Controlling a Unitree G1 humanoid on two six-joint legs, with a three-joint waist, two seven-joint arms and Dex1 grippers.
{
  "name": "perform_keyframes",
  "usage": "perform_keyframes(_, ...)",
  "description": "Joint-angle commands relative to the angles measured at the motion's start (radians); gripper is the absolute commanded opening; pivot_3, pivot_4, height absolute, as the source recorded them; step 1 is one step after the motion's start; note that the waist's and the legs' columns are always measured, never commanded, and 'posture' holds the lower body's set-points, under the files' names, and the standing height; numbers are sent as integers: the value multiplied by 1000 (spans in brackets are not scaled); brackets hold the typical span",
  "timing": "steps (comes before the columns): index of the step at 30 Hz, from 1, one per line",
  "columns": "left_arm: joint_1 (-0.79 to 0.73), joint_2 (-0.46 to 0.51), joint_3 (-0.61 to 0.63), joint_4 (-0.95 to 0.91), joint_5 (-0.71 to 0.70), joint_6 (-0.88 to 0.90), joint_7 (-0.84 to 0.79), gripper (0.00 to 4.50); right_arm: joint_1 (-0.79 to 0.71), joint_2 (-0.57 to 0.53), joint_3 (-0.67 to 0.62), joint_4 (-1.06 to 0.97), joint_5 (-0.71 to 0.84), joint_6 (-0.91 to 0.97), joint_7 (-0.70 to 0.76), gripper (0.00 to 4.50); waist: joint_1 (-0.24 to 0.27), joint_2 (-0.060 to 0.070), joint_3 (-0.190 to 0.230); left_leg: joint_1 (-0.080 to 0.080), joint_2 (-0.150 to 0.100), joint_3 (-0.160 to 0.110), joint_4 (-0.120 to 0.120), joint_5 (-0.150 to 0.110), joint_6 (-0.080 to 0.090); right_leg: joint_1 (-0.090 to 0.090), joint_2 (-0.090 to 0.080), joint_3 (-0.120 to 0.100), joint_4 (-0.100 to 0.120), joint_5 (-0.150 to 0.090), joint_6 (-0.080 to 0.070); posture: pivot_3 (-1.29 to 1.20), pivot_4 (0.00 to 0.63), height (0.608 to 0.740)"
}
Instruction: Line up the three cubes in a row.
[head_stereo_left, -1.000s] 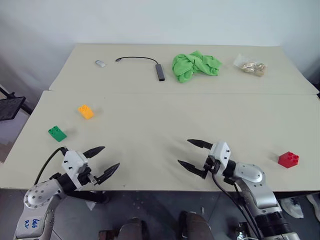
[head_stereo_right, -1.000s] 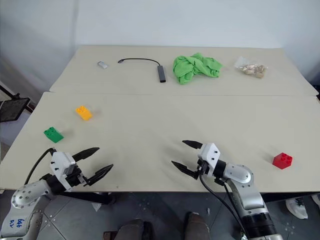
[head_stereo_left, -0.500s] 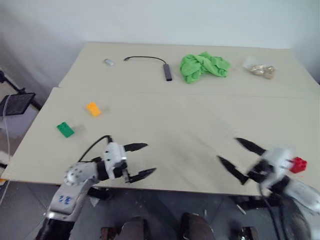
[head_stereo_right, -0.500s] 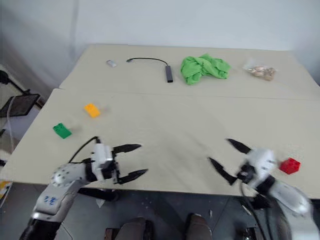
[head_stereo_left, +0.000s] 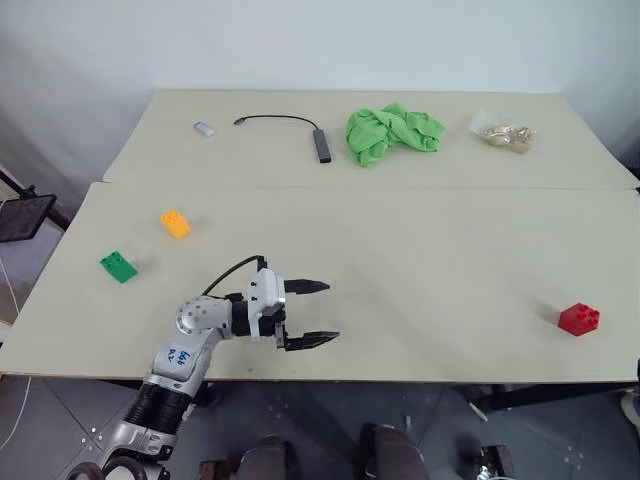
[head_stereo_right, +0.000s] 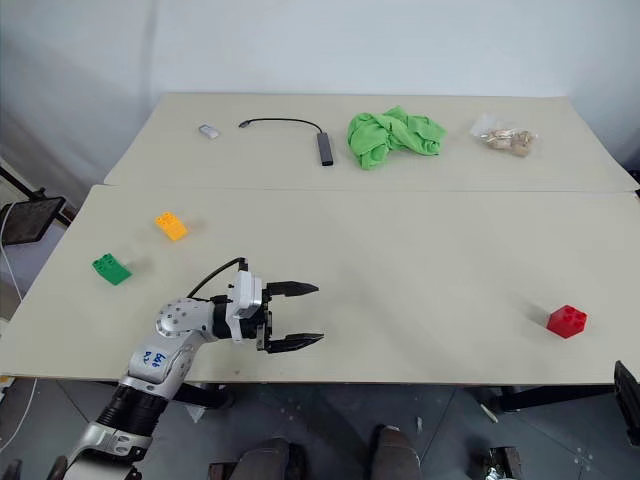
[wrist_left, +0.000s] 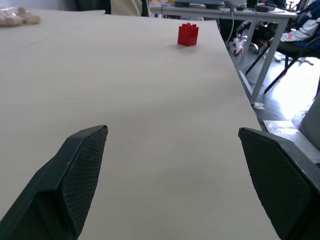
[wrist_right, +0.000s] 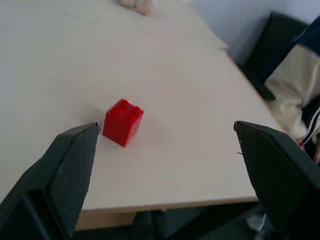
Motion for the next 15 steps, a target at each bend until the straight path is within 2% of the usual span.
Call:
perform_keyframes(1, 14, 10, 22, -34, -4, -20, -4, 4465, -84, -162, -34, -38, 156, 252, -115, 4500, -2, 0, 0, 0, 0, 1, 0, 0, 1, 0, 0, 1, 0, 0, 0, 0, 150, 740)
perform_keyframes(4, 28, 14, 31, -38, -1, -27, 6, 4465, -223, -297, -21, -11, 290, 493, -268, 4500, 2, 0, 0, 1, 0, 2, 1, 0, 2, 0, -1, 3, 1, 0, 0, 0, 150, 740)
perform_keyframes(7, 42, 17, 33, -45, 6, -36, 15, 4465, -416, -348, 38, 8, 360, 677, -490, 4500, 9, 0, 0, 0, 0, 1, 1, 0, 1, -2, -1, 2, 3, 0, 0, 0, 150, 740)
perform_keyframes(10, 60, 16, 32, -62, 13, -40, 27, 4465, -580, -330, 148, 33, 294, 803, -687, 4500, 17, 0, 0, -2, 0, 0, 2, 0, 1, -2, -1, 2, 2, 0, 0, 0, 150, 740)
perform_keyframes(15, 83, 20, 33, -87, 19, -40, 36, 4465, -681, -231, 252, 5, 204, 864, -832, 4500, 30, 0, 0, -4, -2, 3, 2, 0, 1, -3, -1, 1, 2, 0, 1, 0, 150, 740)
